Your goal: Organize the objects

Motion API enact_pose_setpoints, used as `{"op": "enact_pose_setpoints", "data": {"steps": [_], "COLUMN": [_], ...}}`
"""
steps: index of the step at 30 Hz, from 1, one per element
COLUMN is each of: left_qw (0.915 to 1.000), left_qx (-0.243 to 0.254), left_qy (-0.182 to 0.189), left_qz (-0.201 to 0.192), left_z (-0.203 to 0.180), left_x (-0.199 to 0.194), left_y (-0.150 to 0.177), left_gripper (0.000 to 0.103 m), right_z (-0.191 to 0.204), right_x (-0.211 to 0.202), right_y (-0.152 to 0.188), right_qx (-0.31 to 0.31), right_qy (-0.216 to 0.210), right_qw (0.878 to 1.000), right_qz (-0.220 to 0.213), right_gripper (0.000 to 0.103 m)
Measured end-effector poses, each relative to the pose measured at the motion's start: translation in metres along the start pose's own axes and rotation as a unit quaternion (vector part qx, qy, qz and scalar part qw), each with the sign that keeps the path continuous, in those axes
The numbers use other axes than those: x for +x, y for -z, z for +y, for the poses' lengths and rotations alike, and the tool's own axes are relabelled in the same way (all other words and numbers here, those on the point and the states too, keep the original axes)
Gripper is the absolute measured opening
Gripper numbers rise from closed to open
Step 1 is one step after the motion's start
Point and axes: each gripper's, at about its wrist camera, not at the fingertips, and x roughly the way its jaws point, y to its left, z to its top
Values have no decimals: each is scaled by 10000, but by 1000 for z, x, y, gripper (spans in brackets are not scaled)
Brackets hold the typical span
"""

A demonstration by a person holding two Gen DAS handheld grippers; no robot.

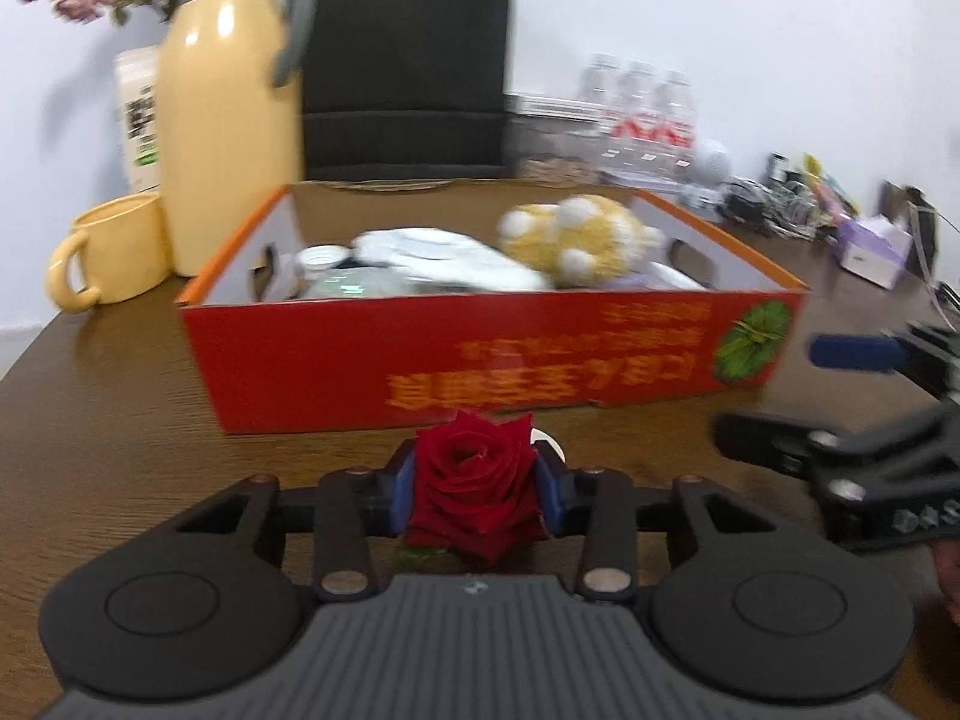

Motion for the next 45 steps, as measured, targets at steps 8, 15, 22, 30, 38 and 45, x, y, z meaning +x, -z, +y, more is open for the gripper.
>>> {"op": "enact_pose_setpoints", "data": {"steps": [8, 15, 22, 30, 38, 45], "left_qw": [9990, 9949, 9943, 9974, 10000, 9993], "left_qx": [282, 604, 760, 504, 49, -53], "left_qy": [343, 794, 731, 510, -11, -324], "left_qz": [27, 110, 120, 122, -56, 163], "left_z": [-24, -36, -39, -19, 9, 15], "left_x": [-7, -12, -12, -19, -28, -20], "left_y": [7, 12, 15, 15, 12, 11], "left_gripper": [38, 38, 38, 36, 43, 50], "right_z": [-6, -5, -3, -1, 1, 20], "right_x": [2, 10, 15, 15, 9, -1], "right_y": [-1, 2, 8, 8, 7, 8], "right_qx": [215, 312, 333, 229, 152, -197], "right_qy": [-93, -853, -1046, -1057, -975, -929], "right_qw": [9997, 9947, 9915, 9919, 9941, 9949], "right_qz": [117, 486, 699, 665, 451, 343], "right_gripper": [80, 46, 33, 32, 35, 68]}}
